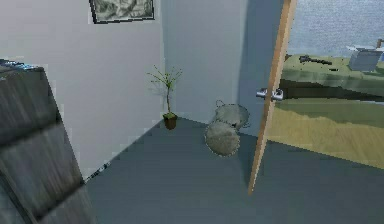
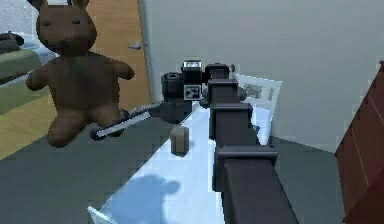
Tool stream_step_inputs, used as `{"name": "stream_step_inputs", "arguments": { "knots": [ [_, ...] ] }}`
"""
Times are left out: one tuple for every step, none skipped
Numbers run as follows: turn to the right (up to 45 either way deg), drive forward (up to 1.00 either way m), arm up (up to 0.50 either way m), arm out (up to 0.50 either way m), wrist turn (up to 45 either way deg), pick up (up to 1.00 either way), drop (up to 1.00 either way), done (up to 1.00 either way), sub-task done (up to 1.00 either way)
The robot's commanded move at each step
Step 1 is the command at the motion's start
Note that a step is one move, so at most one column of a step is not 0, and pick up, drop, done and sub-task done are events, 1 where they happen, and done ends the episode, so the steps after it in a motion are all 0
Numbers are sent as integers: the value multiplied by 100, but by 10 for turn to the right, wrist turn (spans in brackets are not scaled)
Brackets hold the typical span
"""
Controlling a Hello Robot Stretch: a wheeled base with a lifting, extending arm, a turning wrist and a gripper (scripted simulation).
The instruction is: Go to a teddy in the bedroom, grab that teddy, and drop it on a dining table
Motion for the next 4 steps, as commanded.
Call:
{"name": "stream_step_inputs", "arguments": {
  "knots": [
    [0, 0, 0, 0, -450, 0, 0, 0, 0],
    [0, 0, 0, 0, -210, 0, 0, 0, 0],
    [0, 0, 0, -24, 0, 0, 0, 0, 0],
    [-450, 0, 0, 0, 0, 0, 0, 0, 0]
  ]
}}
